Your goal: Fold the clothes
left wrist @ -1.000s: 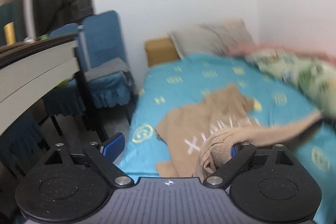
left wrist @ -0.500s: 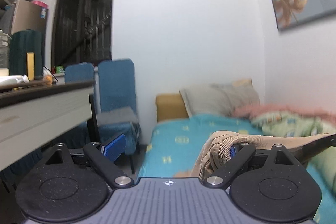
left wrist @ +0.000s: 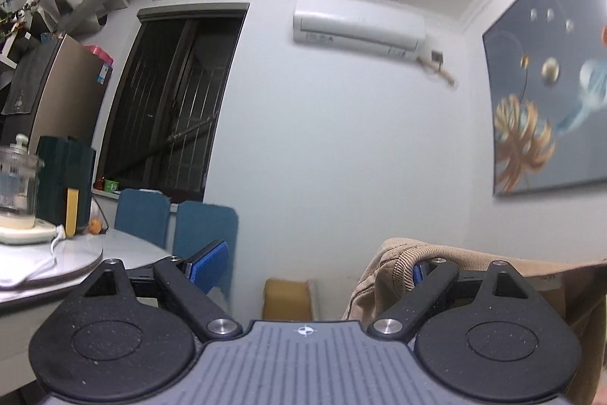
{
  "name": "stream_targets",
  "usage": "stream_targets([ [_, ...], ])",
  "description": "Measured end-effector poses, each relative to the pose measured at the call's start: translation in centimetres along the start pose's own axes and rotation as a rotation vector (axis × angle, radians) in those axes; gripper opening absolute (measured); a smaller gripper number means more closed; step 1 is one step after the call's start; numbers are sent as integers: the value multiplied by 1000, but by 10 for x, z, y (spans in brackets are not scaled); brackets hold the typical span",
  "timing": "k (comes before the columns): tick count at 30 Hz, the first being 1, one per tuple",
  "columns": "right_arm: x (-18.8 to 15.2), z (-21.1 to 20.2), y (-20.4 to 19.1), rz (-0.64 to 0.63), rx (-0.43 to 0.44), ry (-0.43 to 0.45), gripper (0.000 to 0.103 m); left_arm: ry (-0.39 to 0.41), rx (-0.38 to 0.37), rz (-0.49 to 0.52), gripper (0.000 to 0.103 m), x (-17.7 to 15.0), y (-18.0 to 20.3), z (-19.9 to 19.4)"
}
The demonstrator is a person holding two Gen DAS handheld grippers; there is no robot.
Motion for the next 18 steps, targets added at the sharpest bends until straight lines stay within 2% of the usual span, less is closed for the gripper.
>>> stream_targets([
  [5,54,-23,-3,5,77,16,73,-86,-86,-117,91,61,11,-13],
  [7,67,-20,-2,-20,84,20,73,-107,-98,-121,91,76,16,-9],
  [9,74,-6,1,-32,86,4,73,-112,-83,-83,92,85,18,5],
  [12,69,36,11,-15,75,-58,73,-140,-65,-34,93,82,20,45],
  [14,60,67,12,-42,53,-77,73,-158,-60,-31,94,67,18,80],
  [18,21,149,18,-104,11,-155,73,-227,-22,-10,96,7,6,171],
])
Point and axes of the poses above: each gripper's, at about its wrist camera, not at the fingertips, and z roughly the way its jaws point, y to its right, x to its top, the point moved 6 cm from there along z, roughly the way its jaws point, and after that the axes turned 4 degrees about -x, right-handed, at the moved point
